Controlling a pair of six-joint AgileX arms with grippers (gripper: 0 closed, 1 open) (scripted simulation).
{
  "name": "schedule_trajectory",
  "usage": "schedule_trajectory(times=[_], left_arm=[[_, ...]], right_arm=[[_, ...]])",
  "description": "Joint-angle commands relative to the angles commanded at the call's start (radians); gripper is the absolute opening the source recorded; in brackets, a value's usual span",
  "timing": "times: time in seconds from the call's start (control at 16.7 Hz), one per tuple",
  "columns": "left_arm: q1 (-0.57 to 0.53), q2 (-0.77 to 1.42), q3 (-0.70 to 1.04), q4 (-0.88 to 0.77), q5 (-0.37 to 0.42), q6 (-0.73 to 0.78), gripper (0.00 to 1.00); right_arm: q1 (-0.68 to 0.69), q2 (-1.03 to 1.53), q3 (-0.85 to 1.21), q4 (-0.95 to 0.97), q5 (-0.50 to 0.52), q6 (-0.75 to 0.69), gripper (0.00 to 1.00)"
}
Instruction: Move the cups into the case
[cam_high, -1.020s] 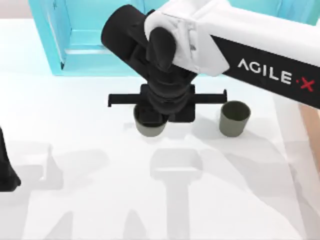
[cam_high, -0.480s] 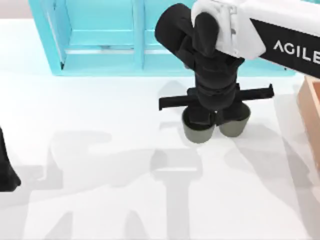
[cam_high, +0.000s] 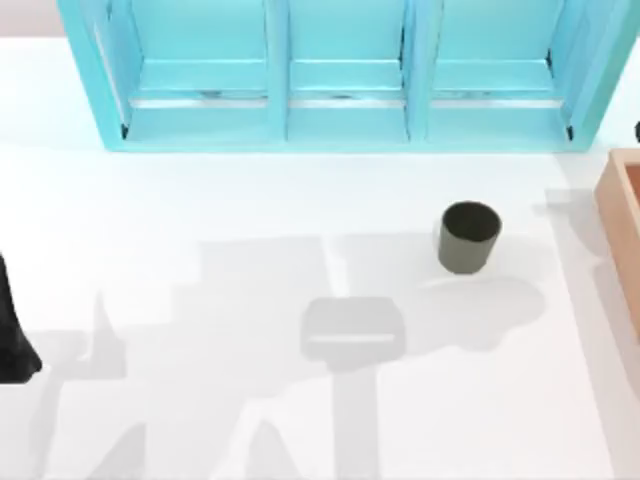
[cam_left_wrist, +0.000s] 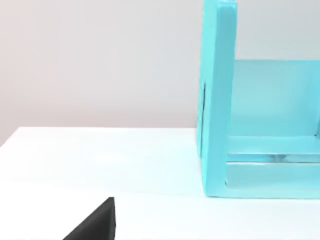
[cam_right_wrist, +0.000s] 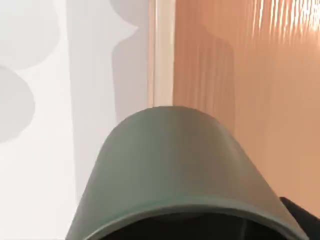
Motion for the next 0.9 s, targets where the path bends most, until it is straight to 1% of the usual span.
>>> schedule_trajectory(times=[0.12, 0.24, 0.42, 0.6, 0.9], left_arm=[[0.000, 0.000, 0.000, 0.000, 0.000, 0.000, 1.00], [0.000, 0.000, 0.000, 0.000, 0.000, 0.000, 1.00], [0.000, 0.000, 0.000, 0.000, 0.000, 0.000, 1.00], [0.000, 0.000, 0.000, 0.000, 0.000, 0.000, 1.00], [0.000, 0.000, 0.000, 0.000, 0.000, 0.000, 1.00]], right_arm=[[-0.189, -0.074, -0.052, -0.017, -0.015, -0.193, 0.00], [-0.344, -0.169, -0.114, -0.024, -0.027, -0.347, 0.00], [-0.507, -0.285, -0.230, -0.051, -0.060, -0.502, 0.00], [-0.577, -0.328, -0.293, -0.094, -0.073, -0.565, 0.00], [-0.576, -0.325, -0.294, -0.095, -0.071, -0.565, 0.00]])
